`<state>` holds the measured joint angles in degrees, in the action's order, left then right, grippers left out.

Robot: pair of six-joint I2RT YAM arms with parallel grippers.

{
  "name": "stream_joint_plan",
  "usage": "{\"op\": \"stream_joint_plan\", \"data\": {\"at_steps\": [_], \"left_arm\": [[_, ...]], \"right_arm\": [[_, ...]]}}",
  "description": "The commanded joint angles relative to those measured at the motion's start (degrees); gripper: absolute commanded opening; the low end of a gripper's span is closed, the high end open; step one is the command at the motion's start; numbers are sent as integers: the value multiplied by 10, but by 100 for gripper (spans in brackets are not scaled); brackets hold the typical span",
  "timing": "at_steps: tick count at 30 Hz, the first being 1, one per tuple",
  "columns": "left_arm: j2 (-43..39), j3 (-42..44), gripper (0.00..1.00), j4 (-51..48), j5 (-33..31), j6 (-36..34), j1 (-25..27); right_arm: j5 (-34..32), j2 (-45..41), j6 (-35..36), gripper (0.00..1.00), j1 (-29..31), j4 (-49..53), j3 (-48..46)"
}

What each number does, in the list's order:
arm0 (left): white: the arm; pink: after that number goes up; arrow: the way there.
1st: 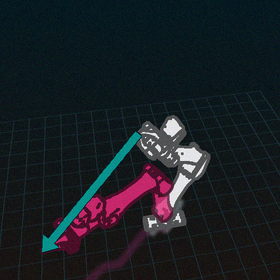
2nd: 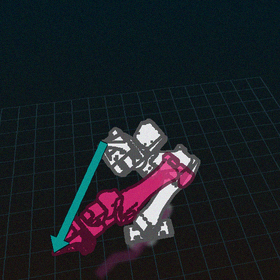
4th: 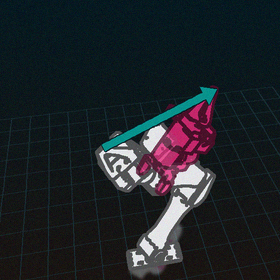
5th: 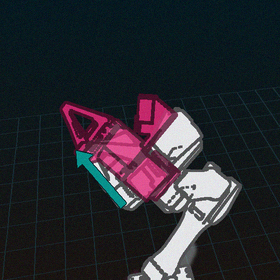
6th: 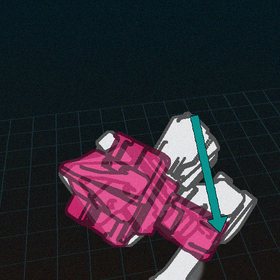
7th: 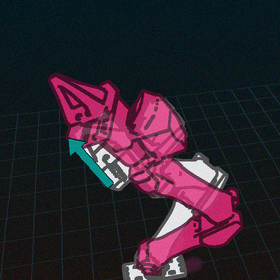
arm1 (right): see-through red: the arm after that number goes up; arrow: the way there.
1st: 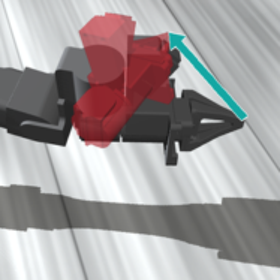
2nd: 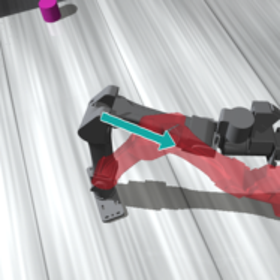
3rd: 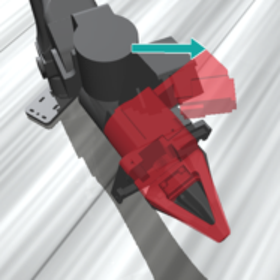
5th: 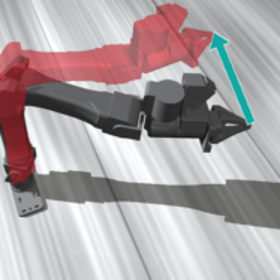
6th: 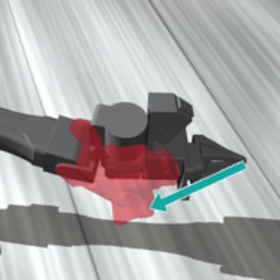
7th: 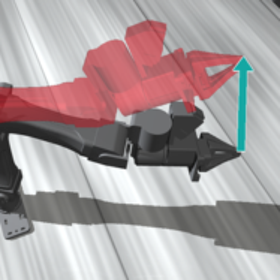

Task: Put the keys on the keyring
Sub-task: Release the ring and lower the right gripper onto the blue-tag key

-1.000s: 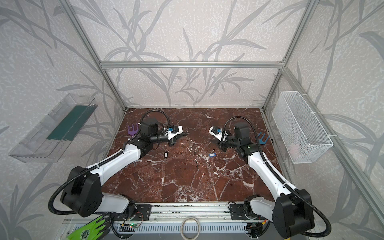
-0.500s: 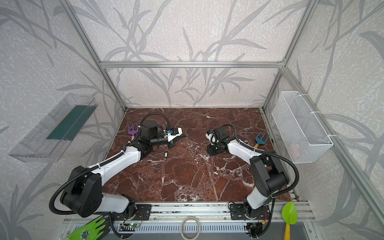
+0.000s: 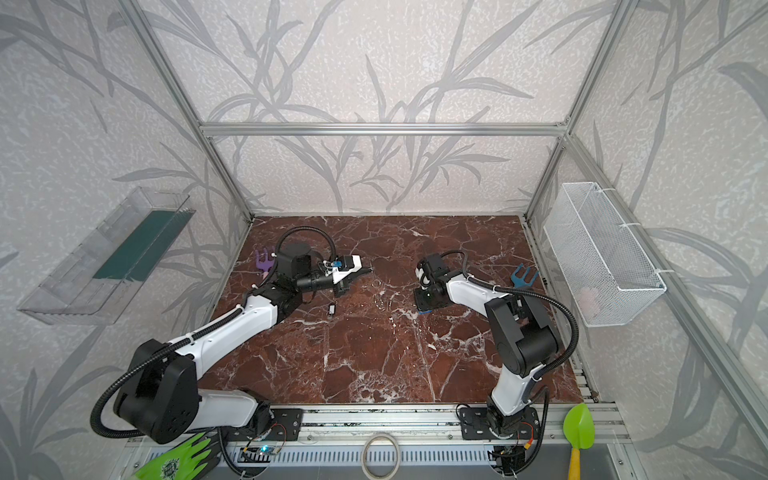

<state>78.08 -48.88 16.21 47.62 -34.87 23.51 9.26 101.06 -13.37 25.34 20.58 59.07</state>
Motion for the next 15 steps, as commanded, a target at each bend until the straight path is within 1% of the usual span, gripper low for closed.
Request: {"op": "stream_joint_plan", "data": {"at_steps": [1,8,15], "left_arm": [[-6,-3,0,6,5,-2,-2],[-3,-3,0,3,5,-5,-2],[-4,-3,0,2,3,-6,-2]], "right_arm": [[-10,9,-6,24,6,14,14],[-6,25,-5,23,15,24,22],[-14,30,5,19,22,32,28]]}}
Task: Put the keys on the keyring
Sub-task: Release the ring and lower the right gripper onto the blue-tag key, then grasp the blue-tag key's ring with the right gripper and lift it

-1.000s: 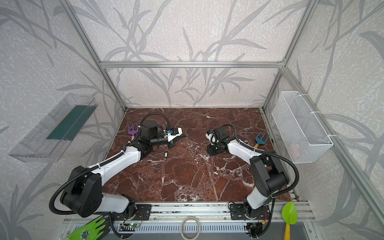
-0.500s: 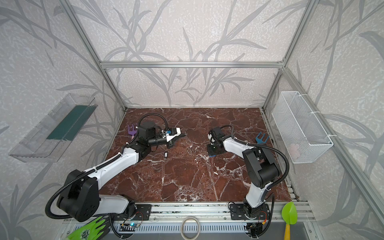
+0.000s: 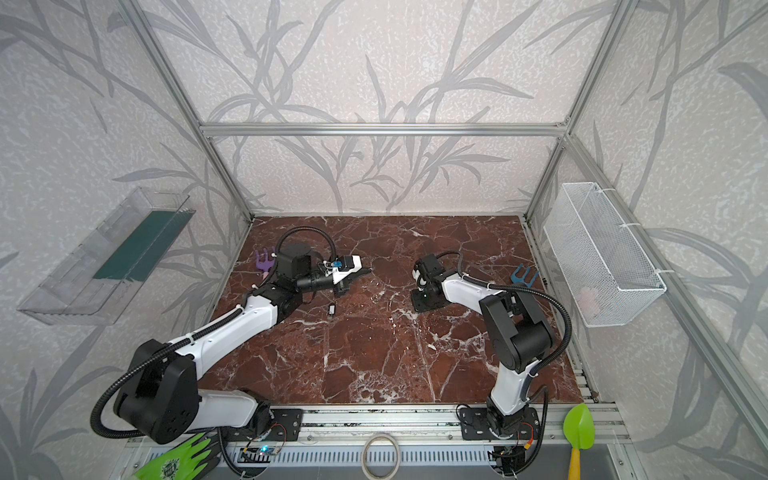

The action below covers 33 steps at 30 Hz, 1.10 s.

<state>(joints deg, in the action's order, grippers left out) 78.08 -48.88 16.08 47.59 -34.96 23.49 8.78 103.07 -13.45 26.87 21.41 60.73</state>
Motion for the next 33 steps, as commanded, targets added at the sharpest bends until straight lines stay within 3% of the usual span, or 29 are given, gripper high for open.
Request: {"op": "stream_joint_plan", "data": {"at_steps": [1,6,14,33], "left_arm": [[-5,-3,0,3,3,-5,-2],[-4,-4,0,1,3,-6,-2],[-3,-5,0,4,5,-6,-2],[-4,-5,0,4,6,-5,-2]], "right_arm": [[-10,9,10,19,9,24,12],[-21,2,21,18,22,23,11],[-58,-47,6,29,25,25,8],[-36,3,-12,24,44,40,21]]}}
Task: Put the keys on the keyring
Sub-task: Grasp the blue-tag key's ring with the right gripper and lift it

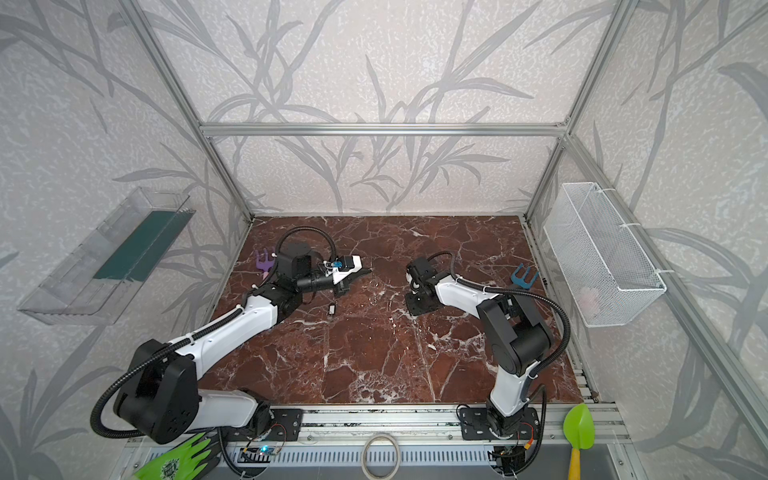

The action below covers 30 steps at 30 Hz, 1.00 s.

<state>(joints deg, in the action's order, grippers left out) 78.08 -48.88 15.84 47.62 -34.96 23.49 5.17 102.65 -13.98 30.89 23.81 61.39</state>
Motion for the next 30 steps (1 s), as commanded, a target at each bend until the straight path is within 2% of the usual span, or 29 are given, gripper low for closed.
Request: {"op": "stream_joint_plan", "data": {"at_steps": [1,11,18,22,30], "left_arm": [[-2,-5,0,7,5,-5,-2],[-3,-5,0,7,5,-6,-2],[-4,-4,0,6,5,-7,-2],[-3,-3,0,6,6,-7,-2],[-2,-6,0,10,6,-8,-3]], "right_arm": [[0,8,-6,24,3,16,14],[0,25,-5,20,12,13,24],[-9,20,7,10,17,13,24],[-6,-6,21,0,19,-11,9],[28,-116,112,0,18,-75,-44]]}}
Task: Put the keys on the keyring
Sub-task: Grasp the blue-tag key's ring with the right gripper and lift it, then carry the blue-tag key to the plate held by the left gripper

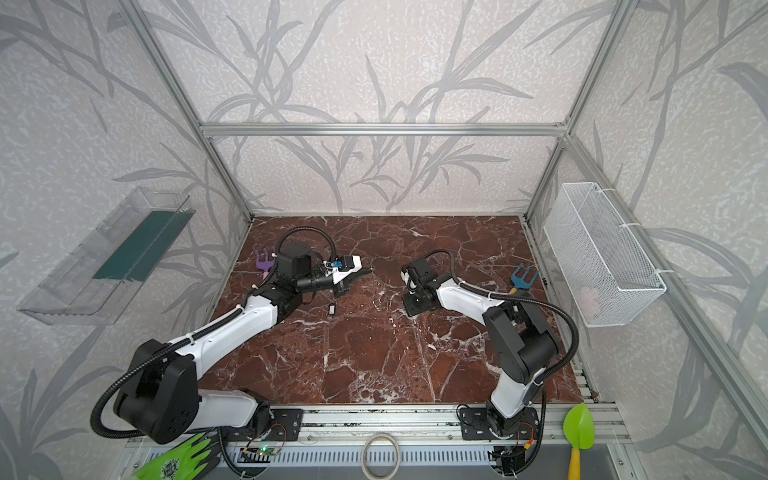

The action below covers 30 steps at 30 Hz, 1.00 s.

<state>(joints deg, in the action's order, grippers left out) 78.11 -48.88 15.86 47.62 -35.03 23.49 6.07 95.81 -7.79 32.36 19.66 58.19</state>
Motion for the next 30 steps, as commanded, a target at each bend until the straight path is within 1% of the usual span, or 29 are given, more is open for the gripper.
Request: {"op": "stream_joint_plan", "data": {"at_steps": [1,4,6,8,11,12,14,19,24,30], "left_arm": [[-4,-5,0,13,5,-7,-3],[-5,-4,0,20,4,-7,-2],[-5,-5,0,26,5,-6,-2],[-5,-6,0,34,5,-5,-1],[-5,-10,0,36,-1,-10,4],[-6,-12,0,36,-6,-15,7],[-5,-17,0,30,-17,-23,14],[1,-38,0,14,-41,-45,27],[13,-57,0,14,-61,-46,41],[16,-70,0,5,-85,-57,57]], "right_arm": [[29,-64,68,0,2,-41,-22],[61,-112,121,0,-2,-62,-46],[79,-147,143,0,-8,-76,-57],[113,-185,171,0,-15,-96,-67],[165,-242,204,0,-22,-153,-96],[173,-260,215,0,-23,-167,-105],[169,-281,228,0,-23,-175,-112],[186,-298,250,0,-24,-147,-81],[214,-305,240,0,-24,-161,-70],[252,-297,246,0,-24,-164,-55]]}}
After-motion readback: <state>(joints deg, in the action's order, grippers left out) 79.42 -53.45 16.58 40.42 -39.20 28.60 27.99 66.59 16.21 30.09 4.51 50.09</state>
